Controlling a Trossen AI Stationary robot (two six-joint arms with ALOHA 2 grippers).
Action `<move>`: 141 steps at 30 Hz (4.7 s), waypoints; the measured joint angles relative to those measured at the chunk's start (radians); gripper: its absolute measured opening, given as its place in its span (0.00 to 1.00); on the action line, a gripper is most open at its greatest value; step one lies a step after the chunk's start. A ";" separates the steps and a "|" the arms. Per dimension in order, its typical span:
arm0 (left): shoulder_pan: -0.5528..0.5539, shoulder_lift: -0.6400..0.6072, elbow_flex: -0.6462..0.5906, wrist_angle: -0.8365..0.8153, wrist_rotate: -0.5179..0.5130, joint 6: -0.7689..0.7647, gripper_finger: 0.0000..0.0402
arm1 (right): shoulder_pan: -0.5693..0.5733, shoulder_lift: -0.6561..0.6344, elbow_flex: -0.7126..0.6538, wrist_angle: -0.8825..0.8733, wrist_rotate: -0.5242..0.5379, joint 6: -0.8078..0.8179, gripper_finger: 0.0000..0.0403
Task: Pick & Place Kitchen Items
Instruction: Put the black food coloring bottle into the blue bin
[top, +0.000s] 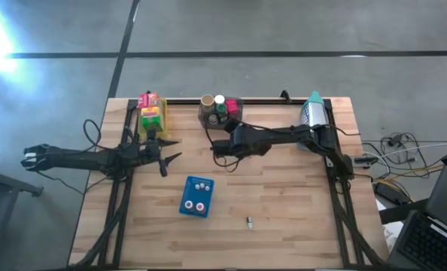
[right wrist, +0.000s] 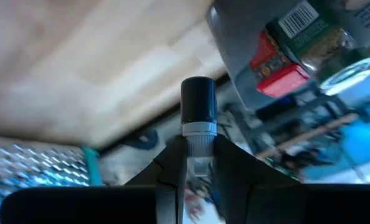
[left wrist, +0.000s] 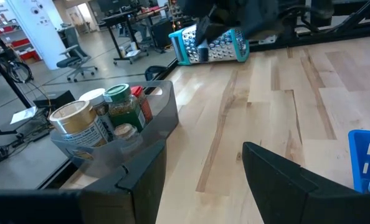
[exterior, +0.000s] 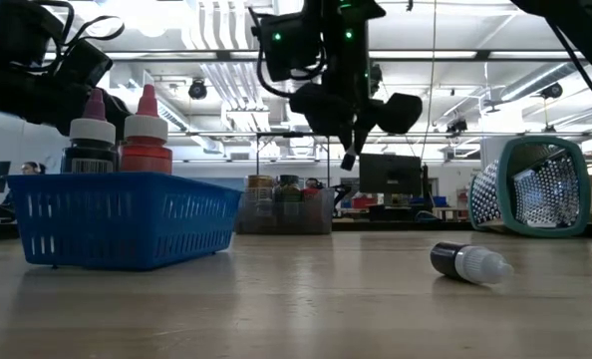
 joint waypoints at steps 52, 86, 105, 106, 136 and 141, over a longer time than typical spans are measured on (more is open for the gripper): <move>0.000 0.000 0.000 0.000 0.000 0.000 0.54 | 0.058 0.000 -0.227 0.265 0.140 -0.373 0.15; 0.000 0.000 0.000 0.000 0.000 0.000 0.54 | 0.058 -0.001 -0.337 0.393 0.050 -0.392 0.16; 0.000 0.000 0.000 0.000 0.000 0.000 0.54 | 0.062 -0.003 -0.462 0.566 0.025 -0.354 0.24; 0.000 0.000 0.000 0.000 0.000 0.000 0.54 | 0.064 -0.003 -0.462 0.576 0.033 -0.333 0.26; 0.000 0.000 0.000 0.000 0.000 0.000 0.54 | 0.120 -0.031 -0.448 0.444 0.141 -0.190 0.52; 0.000 0.000 0.000 0.000 0.000 0.000 0.54 | 0.133 -0.107 -0.442 0.351 0.141 0.040 0.49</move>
